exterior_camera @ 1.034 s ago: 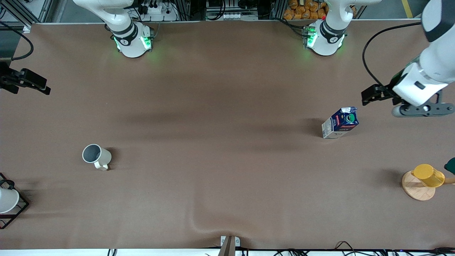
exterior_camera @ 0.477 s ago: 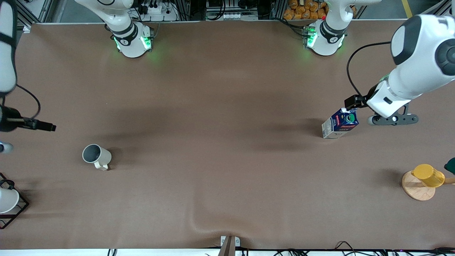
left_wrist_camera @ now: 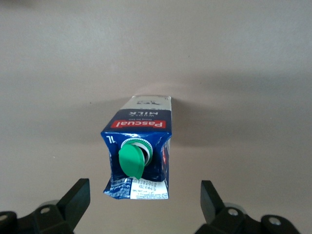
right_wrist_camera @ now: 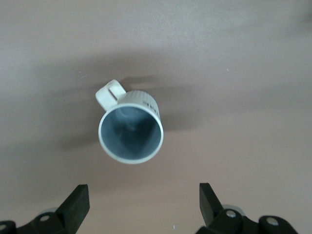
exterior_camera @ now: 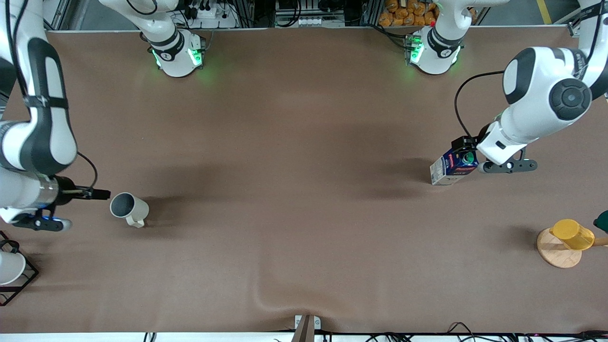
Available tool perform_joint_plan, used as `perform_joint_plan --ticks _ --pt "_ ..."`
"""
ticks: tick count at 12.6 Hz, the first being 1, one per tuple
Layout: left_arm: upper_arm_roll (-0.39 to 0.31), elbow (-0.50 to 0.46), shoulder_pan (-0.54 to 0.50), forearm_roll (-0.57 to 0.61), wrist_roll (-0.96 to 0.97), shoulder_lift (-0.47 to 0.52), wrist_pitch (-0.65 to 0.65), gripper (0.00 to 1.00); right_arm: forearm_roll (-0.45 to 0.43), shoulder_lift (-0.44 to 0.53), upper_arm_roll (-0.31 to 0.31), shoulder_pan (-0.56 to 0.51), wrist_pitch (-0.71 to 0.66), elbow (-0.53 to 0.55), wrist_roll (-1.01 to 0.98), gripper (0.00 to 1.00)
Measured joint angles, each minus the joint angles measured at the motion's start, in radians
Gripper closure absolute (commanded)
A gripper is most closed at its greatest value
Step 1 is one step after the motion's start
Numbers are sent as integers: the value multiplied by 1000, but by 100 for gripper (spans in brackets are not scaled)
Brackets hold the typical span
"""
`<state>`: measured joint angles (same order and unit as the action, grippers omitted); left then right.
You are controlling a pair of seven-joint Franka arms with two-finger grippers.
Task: Place milk next to cup
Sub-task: 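Grasp the milk carton with the left gripper while the right gripper grasps the mug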
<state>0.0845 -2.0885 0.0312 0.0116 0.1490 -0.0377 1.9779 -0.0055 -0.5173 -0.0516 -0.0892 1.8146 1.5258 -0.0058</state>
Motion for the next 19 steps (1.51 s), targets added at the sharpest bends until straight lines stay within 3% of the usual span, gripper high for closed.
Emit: perform_joint_plan --ticks 15,16,17,18,19 --pt "-7 -27 -30 10 6 -96 71 1 6 -158 -3 -10 140 -8 -112 0" --pt "-6 -27 -29 10 9 -98 72 4 6 -168 -3 -12 158 -8 -113 8" --pt "-5 -27 -29 10 15 -98 72 7 6 -178 -3 -14 183 -2 -114 60" --pt "-3 -27 -29 10 24 -98 72 10 6 -186 -3 -16 202 7 -115 95" --pt "-2 -27 -28 10 35 -98 72 14 6 -192 -3 -17 211 12 -116 100"
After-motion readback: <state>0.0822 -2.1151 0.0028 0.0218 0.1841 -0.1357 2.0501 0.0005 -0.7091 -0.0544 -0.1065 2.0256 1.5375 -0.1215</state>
